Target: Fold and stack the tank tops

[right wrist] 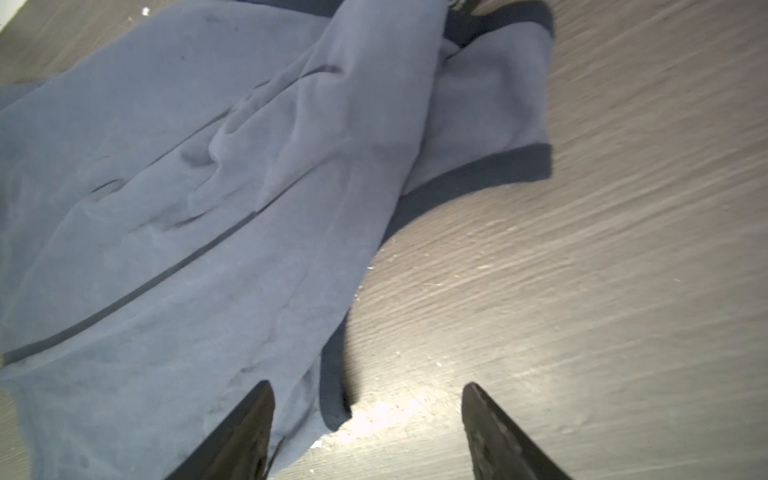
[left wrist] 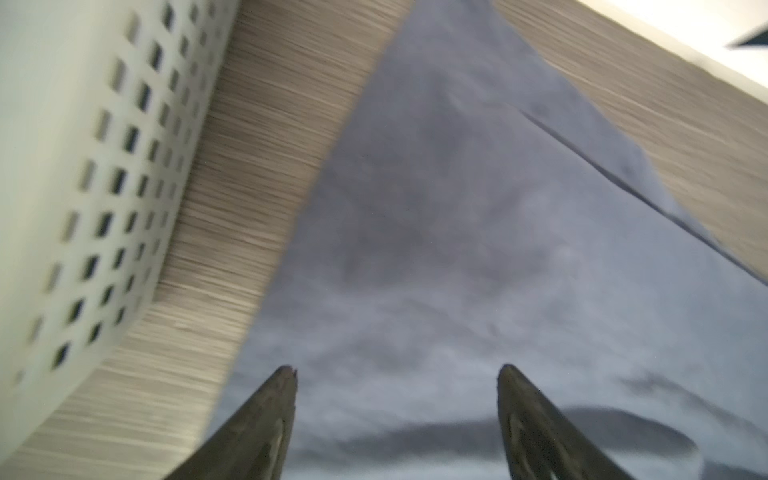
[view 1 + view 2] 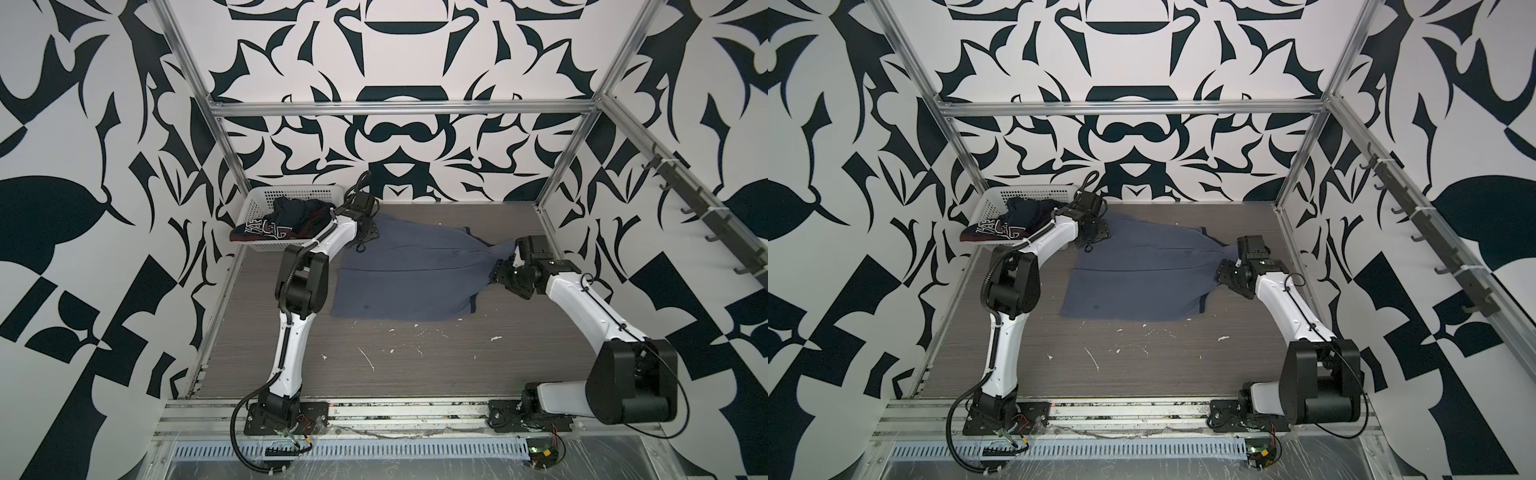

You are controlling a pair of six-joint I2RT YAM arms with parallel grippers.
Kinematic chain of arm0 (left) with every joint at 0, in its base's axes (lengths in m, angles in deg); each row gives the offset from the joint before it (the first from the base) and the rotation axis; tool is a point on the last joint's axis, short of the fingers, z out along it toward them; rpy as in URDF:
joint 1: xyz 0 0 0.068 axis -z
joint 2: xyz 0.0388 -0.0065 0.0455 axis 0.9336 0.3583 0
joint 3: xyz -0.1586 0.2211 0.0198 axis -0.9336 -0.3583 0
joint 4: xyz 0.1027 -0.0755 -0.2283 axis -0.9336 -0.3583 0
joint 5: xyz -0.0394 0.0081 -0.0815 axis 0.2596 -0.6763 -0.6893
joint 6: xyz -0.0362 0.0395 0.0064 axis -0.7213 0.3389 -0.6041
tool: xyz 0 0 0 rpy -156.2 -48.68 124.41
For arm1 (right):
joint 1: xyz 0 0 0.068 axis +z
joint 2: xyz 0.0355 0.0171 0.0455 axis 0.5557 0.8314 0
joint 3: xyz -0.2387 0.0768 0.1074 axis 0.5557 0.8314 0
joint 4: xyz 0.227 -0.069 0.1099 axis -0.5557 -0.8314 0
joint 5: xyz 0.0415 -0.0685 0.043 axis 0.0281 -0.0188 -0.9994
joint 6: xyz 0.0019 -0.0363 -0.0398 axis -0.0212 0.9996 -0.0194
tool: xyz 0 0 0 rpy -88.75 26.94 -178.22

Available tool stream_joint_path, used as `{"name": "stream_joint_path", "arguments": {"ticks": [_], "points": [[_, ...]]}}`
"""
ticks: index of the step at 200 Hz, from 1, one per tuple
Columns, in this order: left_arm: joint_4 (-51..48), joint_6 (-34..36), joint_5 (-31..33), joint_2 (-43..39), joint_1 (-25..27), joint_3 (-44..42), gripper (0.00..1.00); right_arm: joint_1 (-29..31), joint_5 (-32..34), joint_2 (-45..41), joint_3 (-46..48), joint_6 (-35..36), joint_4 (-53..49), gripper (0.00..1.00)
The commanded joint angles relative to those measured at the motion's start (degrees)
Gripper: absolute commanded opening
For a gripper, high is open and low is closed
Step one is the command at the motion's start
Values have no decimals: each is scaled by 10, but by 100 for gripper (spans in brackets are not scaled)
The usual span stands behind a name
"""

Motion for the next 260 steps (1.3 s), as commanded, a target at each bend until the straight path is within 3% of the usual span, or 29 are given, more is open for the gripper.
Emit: {"name": "stream_joint_path", "arguments": {"ticks": [1,34,71,149,195,226,260], "points": [[-20,3,11,4,-21,7,78,-4,40,-19,9,7,-11,76],[-17,8,-7,-18,-16,-5,78,-32,51,-19,12,3,-16,76],[-41,14,-7,-92,30,-54,79,-93,14,7,13,-10,-3,72],[-3,-67,18,-343,82,-414,75,-156,-11,148,-31,-33,70,55],[48,-109,-2,-473,85,-584,75,-171,-51,224,-82,-35,96,54],[53,-115,-1,-505,85,-628,77,-171,-64,249,-98,-40,106,57],[55,-117,-10,-482,85,-639,77,-171,-72,276,-118,-44,104,55]]}}
